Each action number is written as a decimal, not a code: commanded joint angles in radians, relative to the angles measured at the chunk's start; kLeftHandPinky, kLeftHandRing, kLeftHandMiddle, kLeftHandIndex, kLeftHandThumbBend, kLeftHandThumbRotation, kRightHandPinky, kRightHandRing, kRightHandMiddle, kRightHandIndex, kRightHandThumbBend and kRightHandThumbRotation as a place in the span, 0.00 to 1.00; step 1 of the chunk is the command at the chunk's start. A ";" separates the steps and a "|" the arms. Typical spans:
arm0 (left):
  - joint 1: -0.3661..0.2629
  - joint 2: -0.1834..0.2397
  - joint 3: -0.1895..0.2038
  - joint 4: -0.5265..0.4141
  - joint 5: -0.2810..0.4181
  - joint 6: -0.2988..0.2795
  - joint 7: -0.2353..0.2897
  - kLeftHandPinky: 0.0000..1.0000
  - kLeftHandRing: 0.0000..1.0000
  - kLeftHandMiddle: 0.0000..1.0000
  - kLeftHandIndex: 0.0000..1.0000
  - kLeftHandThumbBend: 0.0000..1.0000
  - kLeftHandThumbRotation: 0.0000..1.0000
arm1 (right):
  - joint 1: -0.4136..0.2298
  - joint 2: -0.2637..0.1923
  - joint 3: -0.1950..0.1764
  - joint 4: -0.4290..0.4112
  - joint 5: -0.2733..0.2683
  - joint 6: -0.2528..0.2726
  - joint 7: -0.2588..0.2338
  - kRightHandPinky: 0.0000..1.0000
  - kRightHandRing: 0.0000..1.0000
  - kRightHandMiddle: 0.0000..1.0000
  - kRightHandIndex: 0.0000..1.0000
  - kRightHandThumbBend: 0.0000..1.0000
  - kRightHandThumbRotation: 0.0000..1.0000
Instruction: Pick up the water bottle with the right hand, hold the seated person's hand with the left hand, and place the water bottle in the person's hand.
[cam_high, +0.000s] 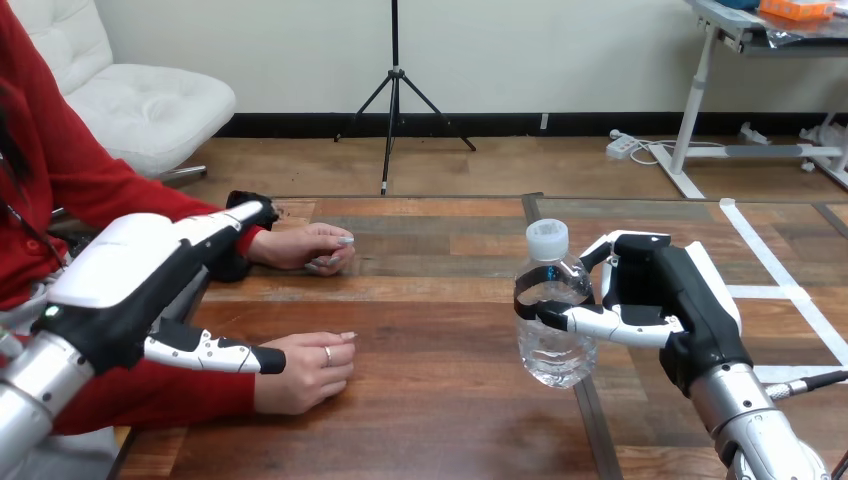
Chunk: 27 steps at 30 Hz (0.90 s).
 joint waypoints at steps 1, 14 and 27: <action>-0.102 0.044 -0.037 0.023 -0.008 0.001 -0.024 0.69 0.81 0.86 0.89 1.00 0.55 | -0.050 0.000 -0.008 -0.074 0.027 -0.017 -0.001 0.00 0.03 0.06 0.04 0.41 0.00; -0.176 0.104 -0.118 0.089 0.058 0.004 -0.040 0.72 0.83 0.86 0.88 1.00 0.45 | -0.052 -0.002 -0.009 -0.109 0.035 -0.010 -0.004 0.00 0.03 0.06 0.04 0.41 0.00; -0.265 0.143 -0.211 0.190 0.137 -0.012 -0.029 0.74 0.83 0.87 0.88 1.00 0.47 | -0.051 -0.004 -0.011 -0.152 0.026 0.001 -0.018 0.00 0.03 0.06 0.05 0.42 0.00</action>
